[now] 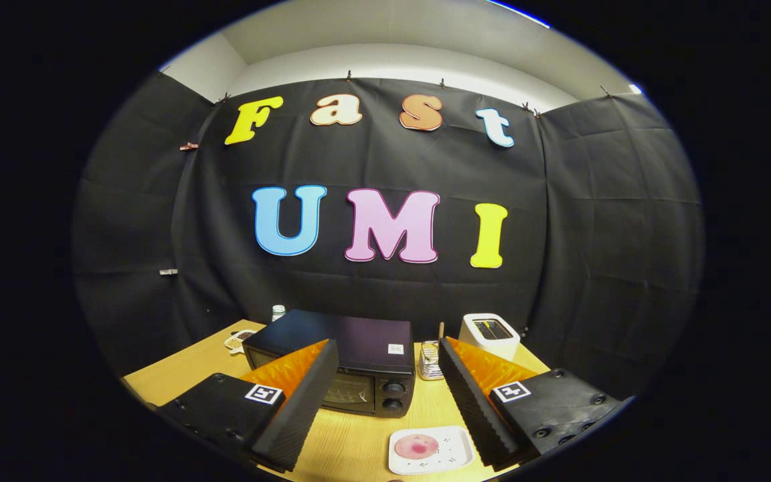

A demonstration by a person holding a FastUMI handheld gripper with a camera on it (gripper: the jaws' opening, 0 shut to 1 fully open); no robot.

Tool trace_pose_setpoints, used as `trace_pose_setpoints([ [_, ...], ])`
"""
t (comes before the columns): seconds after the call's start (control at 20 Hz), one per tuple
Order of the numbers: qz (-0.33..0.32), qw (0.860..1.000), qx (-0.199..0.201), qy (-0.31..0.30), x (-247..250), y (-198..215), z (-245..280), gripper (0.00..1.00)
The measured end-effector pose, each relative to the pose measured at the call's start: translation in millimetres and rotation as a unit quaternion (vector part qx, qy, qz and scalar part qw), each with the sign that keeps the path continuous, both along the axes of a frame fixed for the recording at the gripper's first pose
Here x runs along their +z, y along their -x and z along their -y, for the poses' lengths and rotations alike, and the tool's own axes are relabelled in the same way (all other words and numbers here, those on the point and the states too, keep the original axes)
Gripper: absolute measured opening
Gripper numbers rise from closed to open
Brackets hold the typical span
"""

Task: Open the toaster oven, put the food inside, and close the toaster oven door.

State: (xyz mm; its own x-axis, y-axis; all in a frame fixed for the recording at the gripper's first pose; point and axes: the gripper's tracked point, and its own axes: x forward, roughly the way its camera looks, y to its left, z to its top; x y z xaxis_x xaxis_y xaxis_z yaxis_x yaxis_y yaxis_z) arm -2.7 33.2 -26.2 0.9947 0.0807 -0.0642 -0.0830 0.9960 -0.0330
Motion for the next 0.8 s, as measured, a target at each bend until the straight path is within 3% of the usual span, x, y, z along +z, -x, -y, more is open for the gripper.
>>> trace_pose_setpoints([
  [0.45,-0.017,1.000,0.009,-0.005,-13,-10,-22,0.98],
  [0.8,-0.038,0.999,0.003,-0.016,-29,-40,-58,0.98],
])
